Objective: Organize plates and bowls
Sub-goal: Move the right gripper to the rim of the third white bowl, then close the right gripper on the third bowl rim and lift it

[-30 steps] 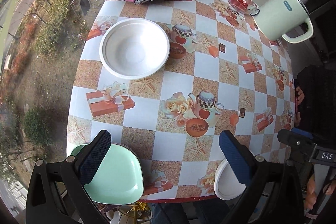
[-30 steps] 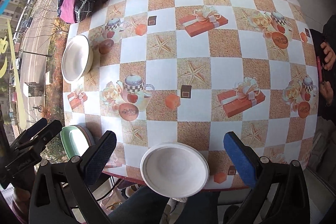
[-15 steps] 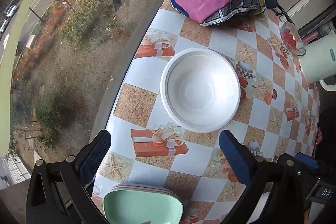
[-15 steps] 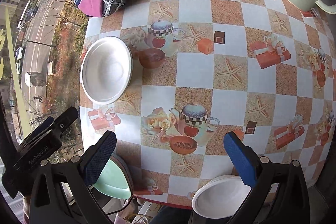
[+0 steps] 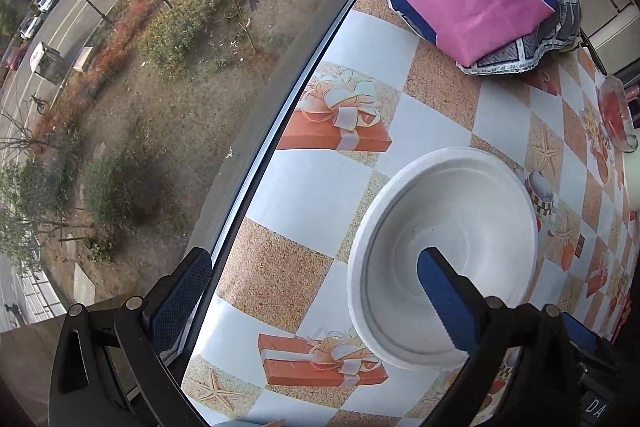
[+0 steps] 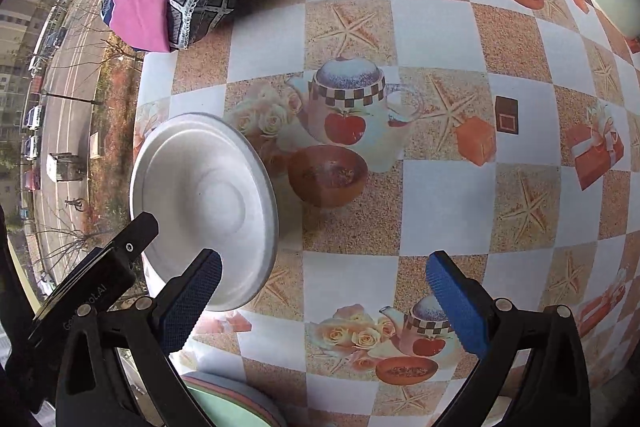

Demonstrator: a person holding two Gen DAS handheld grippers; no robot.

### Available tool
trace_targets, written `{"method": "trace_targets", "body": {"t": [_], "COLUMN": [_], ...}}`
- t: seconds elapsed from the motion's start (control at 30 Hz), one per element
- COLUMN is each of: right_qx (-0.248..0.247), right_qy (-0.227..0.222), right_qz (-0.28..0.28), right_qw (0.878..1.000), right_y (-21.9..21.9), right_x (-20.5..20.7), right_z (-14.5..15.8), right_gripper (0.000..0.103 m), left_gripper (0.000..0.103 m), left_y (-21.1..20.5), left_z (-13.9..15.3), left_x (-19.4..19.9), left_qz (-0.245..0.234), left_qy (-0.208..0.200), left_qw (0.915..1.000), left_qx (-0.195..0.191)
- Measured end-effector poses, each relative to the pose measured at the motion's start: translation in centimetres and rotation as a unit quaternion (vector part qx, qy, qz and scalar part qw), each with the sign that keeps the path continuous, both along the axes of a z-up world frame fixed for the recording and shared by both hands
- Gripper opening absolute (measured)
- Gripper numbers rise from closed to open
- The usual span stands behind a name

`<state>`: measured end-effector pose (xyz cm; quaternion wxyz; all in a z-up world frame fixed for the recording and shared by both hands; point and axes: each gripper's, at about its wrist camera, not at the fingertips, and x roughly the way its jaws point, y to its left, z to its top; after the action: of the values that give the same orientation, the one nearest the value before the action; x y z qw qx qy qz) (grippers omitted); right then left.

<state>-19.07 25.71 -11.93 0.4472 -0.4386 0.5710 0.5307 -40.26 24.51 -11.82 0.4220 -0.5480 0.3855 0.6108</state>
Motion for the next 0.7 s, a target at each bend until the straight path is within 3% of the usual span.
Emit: {"method": "trace_targets", "body": {"t": [0.07, 0.13, 0.3, 0.33, 0.43, 0.5, 0.7], "right_qx": [0.000, 0.000, -0.017, -0.019, -0.023, -0.028, -0.052], "right_qy": [-0.004, -0.004, 0.012, 0.020, 0.052, 0.047, 0.028], "right_qz": [0.008, 0.012, 0.026, 0.025, 0.037, 0.058, 0.076], "right_qw": [1.000, 1.000, 0.999, 0.999, 0.998, 0.997, 0.995], "right_y": [0.3, 0.4, 0.6, 0.6, 0.7, 0.6, -0.7], "right_x": [-0.6, -1.1, -2.0, -2.0, -2.3, -2.8, -0.8], "right_z": [-0.7, -1.2, -2.7, -2.9, -2.9, -2.8, -2.7], "right_gripper": [0.103, 0.094, 0.051, 0.049, 0.028, 0.017, 0.017], "left_gripper": [0.095, 0.089, 0.071, 0.068, 0.044, 0.040, 0.039], "left_y": [0.4, 0.8, 1.0, 1.0, 1.0, 0.9, -0.8], "left_z": [-0.9, -1.8, -3.1, -3.0, -2.7, -2.8, -3.2], "left_x": [0.0, 0.1, 1.1, 1.4, 2.6, 3.6, 6.8], "left_qz": [-0.002, -0.010, -0.035, -0.045, -0.073, -0.090, -0.117], "left_qy": [-0.010, -0.028, -0.028, -0.022, -0.023, -0.028, -0.037], "left_qw": [0.9999, 0.9993, 0.9981, 0.9981, 0.9969, 0.9953, 0.9917], "left_qx": [-0.010, -0.022, -0.041, -0.037, -0.015, -0.021, -0.038]}}
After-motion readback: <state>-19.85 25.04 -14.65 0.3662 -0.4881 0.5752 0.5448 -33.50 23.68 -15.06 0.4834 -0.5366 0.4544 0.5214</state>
